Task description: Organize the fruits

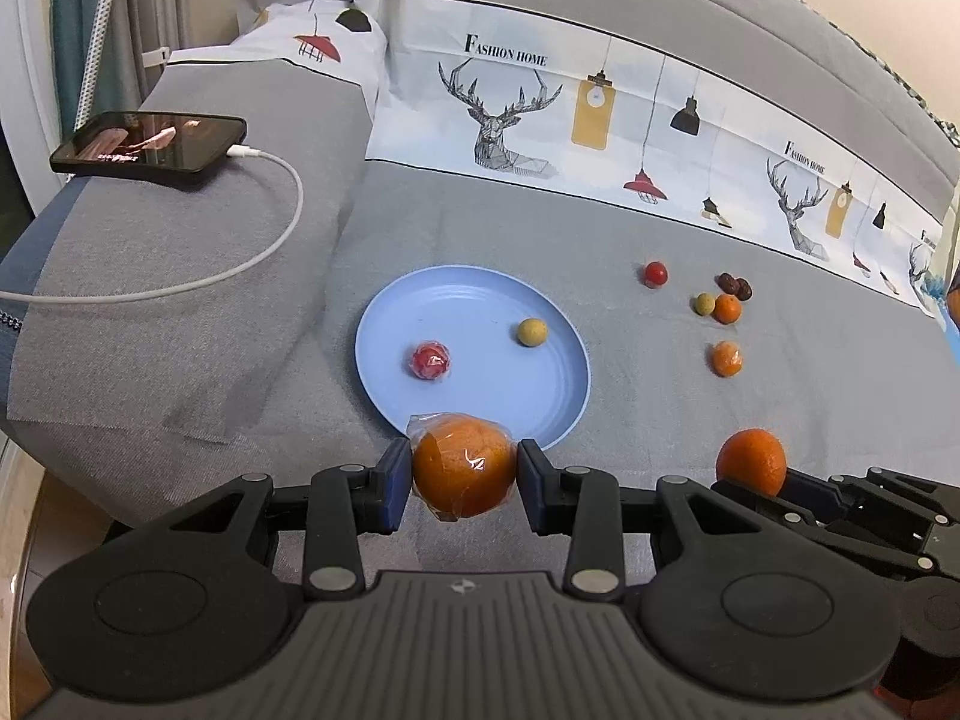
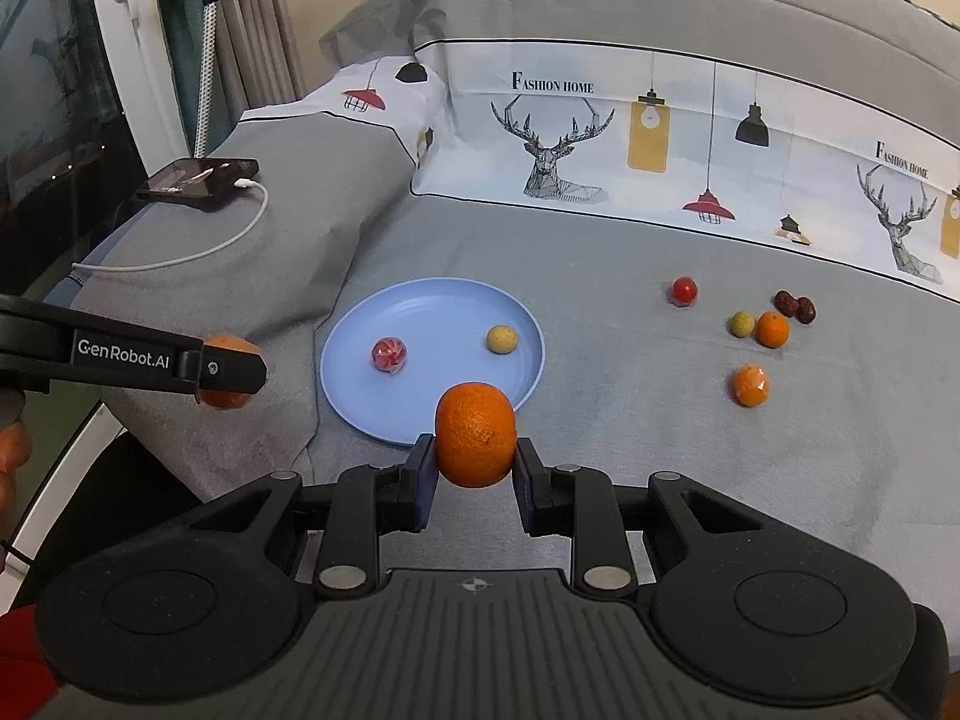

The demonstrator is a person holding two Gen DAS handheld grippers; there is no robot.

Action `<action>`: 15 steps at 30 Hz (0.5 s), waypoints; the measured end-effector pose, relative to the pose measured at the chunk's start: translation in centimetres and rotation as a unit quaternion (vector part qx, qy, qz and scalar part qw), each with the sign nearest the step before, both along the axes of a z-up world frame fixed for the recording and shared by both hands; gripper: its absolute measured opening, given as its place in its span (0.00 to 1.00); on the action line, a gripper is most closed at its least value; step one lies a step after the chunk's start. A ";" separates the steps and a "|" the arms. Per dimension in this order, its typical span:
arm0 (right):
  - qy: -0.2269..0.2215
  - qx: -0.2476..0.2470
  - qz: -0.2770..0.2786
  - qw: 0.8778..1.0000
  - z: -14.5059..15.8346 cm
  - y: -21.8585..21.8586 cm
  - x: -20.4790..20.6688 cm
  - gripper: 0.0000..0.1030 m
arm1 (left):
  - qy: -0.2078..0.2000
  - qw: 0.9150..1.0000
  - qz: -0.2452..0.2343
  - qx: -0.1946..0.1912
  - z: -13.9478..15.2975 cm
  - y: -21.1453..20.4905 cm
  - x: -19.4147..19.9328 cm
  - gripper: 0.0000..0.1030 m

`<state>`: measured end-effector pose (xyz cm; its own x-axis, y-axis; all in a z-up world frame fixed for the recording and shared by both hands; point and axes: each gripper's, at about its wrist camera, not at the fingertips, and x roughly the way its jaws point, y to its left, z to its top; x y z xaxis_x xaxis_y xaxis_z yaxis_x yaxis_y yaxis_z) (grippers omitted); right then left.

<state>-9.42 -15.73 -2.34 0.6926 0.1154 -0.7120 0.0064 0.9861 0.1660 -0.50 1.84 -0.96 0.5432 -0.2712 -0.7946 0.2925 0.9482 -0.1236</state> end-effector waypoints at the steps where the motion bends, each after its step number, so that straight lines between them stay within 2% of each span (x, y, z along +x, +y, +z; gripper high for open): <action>1: 0.000 0.000 0.000 1.000 0.0 0.0 0.0 0.27 | -0.001 1.000 0.000 0.000 0.0 0.0 0.0 0.41; 15: 0.003 -0.001 0.002 1.000 -0.2 0.1 0.2 0.27 | 0.000 1.000 0.002 -0.003 0.2 0.1 0.3 0.41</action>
